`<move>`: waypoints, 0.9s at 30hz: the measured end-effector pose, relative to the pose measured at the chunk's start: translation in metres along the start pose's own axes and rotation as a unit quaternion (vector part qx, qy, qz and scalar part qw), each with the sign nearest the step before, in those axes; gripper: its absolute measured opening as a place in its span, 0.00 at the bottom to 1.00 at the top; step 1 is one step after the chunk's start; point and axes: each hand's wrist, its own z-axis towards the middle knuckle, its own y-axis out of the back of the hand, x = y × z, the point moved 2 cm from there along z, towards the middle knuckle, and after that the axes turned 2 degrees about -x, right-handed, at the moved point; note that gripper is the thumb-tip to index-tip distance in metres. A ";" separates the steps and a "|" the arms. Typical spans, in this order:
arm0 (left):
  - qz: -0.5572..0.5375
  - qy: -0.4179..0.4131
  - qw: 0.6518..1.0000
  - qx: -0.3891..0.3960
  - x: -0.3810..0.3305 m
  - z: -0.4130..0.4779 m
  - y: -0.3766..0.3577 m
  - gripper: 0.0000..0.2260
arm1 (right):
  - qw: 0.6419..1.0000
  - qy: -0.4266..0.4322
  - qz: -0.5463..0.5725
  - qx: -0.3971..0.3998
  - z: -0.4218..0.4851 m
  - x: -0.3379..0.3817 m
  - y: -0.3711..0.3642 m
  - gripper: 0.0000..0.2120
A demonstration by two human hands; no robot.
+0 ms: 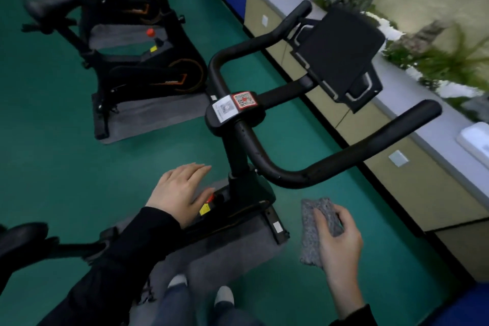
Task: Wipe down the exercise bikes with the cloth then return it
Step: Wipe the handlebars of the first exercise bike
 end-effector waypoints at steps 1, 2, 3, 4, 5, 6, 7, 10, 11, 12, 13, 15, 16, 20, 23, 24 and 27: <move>-0.003 -0.010 1.000 -0.002 -0.002 0.007 0.003 0.24 | 1.000 -0.007 0.001 -0.020 0.000 0.000 0.002 0.11; -0.007 -0.021 1.000 -0.005 -0.003 0.012 0.005 0.24 | 0.999 -0.013 -0.002 -0.041 -0.001 0.001 0.004 0.12; -0.009 -0.033 0.999 -0.009 -0.005 0.017 0.007 0.26 | 0.998 -0.018 -0.004 -0.058 -0.001 0.002 0.006 0.12; -0.011 -0.047 0.999 -0.013 -0.005 0.021 0.010 0.28 | 0.997 -0.021 -0.007 -0.072 -0.002 0.002 0.008 0.11; -0.014 -0.059 0.998 -0.017 -0.004 0.025 0.013 0.29 | 0.996 -0.023 -0.015 -0.084 -0.004 0.003 0.010 0.10; -0.017 -0.072 0.997 -0.024 -0.003 0.028 0.017 0.28 | 0.995 -0.026 -0.025 -0.097 -0.005 0.003 0.012 0.09; -0.020 -0.084 0.996 -0.031 -0.001 0.032 0.020 0.27 | 0.993 -0.029 -0.033 -0.111 -0.006 0.004 0.013 0.09; -0.028 -0.140 0.988 -0.055 0.006 0.048 0.031 0.24 | 0.986 -0.036 -0.043 -0.155 -0.011 0.011 0.008 0.07; -0.034 -0.163 0.984 -0.061 0.008 0.054 0.035 0.23 | 0.983 -0.042 -0.046 -0.172 -0.014 0.015 0.004 0.06; -0.042 -0.188 0.979 -0.068 0.011 0.061 0.038 0.23 | 0.979 -0.047 -0.050 -0.191 -0.018 0.020 -0.001 0.06; -0.052 -0.214 0.972 -0.077 0.013 0.067 0.041 0.22 | 0.974 -0.052 -0.058 -0.213 -0.022 0.028 -0.006 0.05; -0.075 -0.260 0.957 -0.105 0.019 0.080 0.048 0.20 | 0.957 -0.055 -0.076 -0.275 -0.032 0.046 -0.013 0.05; -0.086 -0.276 0.950 -0.119 0.022 0.087 0.050 0.19 | 0.946 -0.054 -0.080 -0.311 -0.037 0.057 -0.015 0.05; -0.103 -0.316 0.934 -0.129 0.030 0.118 0.052 0.21 | 0.904 0.014 -0.098 -0.416 -0.044 0.114 -0.025 0.08; -0.090 -0.348 0.929 -0.091 0.031 0.138 0.048 0.23 | 0.909 0.054 -0.120 -0.396 -0.035 0.155 -0.054 0.08; -0.086 -0.358 0.926 -0.079 0.030 0.144 0.046 0.23 | 0.915 0.055 -0.124 -0.381 -0.031 0.163 -0.068 0.08; -0.085 -0.383 0.919 -0.048 0.032 0.153 0.039 0.25 | 0.923 0.070 -0.157 -0.345 -0.018 0.180 -0.113 0.13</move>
